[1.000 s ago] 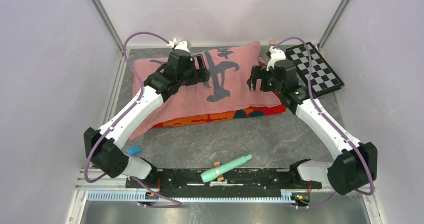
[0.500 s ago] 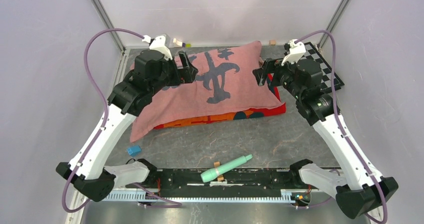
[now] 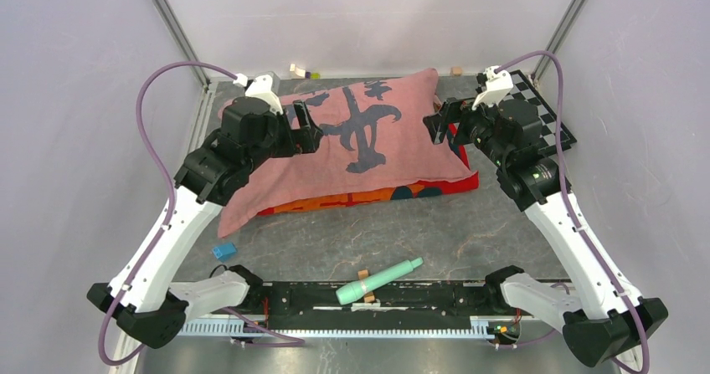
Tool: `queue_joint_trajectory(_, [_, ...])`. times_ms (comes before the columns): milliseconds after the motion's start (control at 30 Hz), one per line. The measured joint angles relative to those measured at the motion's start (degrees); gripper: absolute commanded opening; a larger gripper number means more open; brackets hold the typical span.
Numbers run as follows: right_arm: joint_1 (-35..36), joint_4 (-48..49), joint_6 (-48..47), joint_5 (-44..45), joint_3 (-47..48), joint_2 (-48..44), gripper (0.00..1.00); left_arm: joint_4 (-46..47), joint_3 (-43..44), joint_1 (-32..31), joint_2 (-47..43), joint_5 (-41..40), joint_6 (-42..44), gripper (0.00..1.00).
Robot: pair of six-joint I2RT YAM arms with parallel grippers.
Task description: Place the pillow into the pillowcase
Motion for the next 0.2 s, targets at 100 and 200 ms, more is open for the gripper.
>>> queue_joint_trajectory(100, [0.0, 0.0, 0.0, 0.0, 0.0, 0.0, 0.98, -0.1, -0.2, 0.0, 0.0, -0.2, 0.0, 1.00])
queue_joint_trajectory(200, [0.0, 0.2, 0.0, 0.0, 0.0, 0.0, 0.98, -0.2, -0.2, 0.0, 0.0, -0.3, 0.3, 1.00])
